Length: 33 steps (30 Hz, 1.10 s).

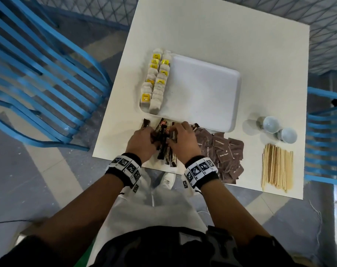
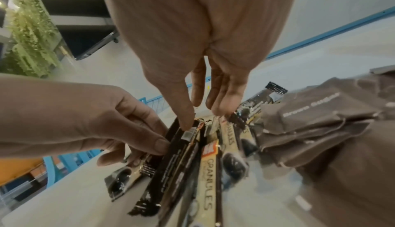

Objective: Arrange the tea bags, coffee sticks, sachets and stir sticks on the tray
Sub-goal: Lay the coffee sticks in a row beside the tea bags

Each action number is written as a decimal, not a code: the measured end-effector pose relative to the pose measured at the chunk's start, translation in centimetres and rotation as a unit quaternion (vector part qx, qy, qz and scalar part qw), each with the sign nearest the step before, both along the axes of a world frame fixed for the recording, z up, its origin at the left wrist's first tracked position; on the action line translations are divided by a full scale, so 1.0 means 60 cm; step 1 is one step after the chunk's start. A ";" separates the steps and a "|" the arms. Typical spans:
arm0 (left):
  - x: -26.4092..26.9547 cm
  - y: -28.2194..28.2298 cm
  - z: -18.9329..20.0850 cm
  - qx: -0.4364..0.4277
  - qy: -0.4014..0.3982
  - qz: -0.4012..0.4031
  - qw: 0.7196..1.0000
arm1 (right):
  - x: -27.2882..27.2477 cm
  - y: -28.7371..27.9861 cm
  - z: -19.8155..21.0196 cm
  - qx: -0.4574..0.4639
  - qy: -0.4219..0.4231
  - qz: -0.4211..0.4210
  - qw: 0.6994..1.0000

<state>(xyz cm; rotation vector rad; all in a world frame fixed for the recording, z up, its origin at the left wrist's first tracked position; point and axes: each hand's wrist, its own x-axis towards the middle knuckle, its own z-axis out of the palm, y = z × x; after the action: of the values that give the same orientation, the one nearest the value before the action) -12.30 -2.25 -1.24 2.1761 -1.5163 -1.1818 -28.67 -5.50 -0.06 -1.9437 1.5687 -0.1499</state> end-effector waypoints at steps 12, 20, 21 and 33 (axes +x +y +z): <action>-0.009 0.005 0.004 -0.026 0.029 0.022 0.999 | -0.005 0.000 -0.023 0.021 0.042 -0.006 0.999; -0.004 -0.014 0.020 -0.024 0.070 0.074 0.994 | -0.014 -0.021 -0.012 0.065 -0.081 -0.106 0.989; -0.002 -0.019 0.020 -0.014 0.072 0.064 0.995 | -0.016 -0.028 -0.004 0.067 -0.097 -0.121 0.986; 0.004 -0.058 0.081 0.028 0.366 0.118 0.923 | 0.020 -0.078 0.064 0.045 -0.238 -0.133 0.961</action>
<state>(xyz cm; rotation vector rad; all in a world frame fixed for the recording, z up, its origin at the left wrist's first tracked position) -12.04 -5.71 3.64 1.5805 -0.8801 -1.6920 -27.44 -10.19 3.79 -1.4748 1.4648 -0.6005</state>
